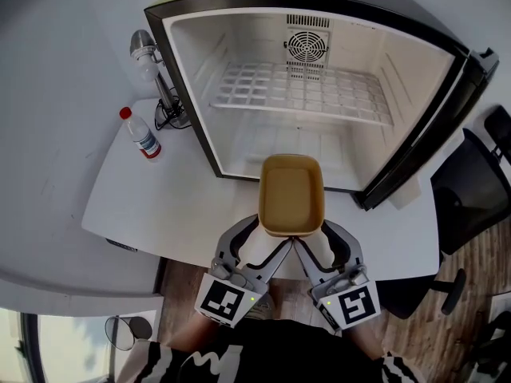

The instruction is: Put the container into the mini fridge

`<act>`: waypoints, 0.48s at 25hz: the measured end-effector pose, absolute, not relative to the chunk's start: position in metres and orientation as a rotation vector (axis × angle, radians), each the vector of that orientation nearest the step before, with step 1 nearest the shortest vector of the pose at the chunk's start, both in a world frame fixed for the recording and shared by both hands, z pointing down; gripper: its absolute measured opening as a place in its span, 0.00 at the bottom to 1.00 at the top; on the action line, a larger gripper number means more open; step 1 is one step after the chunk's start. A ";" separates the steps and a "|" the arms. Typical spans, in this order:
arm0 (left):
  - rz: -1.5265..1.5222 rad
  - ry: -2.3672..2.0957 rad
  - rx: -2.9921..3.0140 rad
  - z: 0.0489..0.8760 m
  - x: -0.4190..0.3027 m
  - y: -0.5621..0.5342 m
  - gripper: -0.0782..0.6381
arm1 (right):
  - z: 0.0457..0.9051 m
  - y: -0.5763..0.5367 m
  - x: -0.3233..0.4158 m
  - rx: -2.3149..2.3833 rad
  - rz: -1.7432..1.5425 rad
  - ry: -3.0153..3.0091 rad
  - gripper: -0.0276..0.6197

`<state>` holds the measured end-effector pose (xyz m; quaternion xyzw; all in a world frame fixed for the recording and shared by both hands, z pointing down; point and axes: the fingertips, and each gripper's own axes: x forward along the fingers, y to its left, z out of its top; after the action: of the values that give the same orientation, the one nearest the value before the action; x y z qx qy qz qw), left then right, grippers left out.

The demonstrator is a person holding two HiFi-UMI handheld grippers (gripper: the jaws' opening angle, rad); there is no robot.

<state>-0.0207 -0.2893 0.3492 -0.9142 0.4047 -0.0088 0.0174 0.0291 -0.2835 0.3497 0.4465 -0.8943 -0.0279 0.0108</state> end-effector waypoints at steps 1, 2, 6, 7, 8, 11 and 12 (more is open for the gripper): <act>-0.028 1.254 -2.846 0.349 -0.021 -0.294 0.49 | 0.350 -0.288 0.029 1.398 -0.082 -2.786 0.38; -0.030 1.250 -2.850 0.350 -0.022 -0.299 0.49 | 0.350 -0.293 0.028 1.404 -0.077 -2.783 0.38; -0.036 1.221 -2.871 0.353 -0.025 -0.314 0.49 | 0.353 -0.307 0.024 1.429 -0.063 -2.766 0.38; -0.040 1.213 -2.876 0.355 -0.026 -0.317 0.49 | 0.354 -0.310 0.024 1.435 -0.062 -2.760 0.38; -0.043 1.206 -2.882 0.357 -0.026 -0.320 0.49 | 0.357 -0.313 0.023 1.440 -0.061 -2.754 0.38; -0.050 1.184 -2.895 0.361 -0.028 -0.330 0.49 | 0.361 -0.322 0.021 1.462 -0.046 -2.739 0.38; -0.051 1.177 -2.901 0.361 -0.028 -0.334 0.49 | 0.362 -0.325 0.021 1.469 -0.039 -2.733 0.38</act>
<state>-0.0279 -0.3336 0.3614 -0.9265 0.3760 -0.0161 0.0050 0.0212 -0.3247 0.3620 0.4733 -0.8806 -0.0125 0.0191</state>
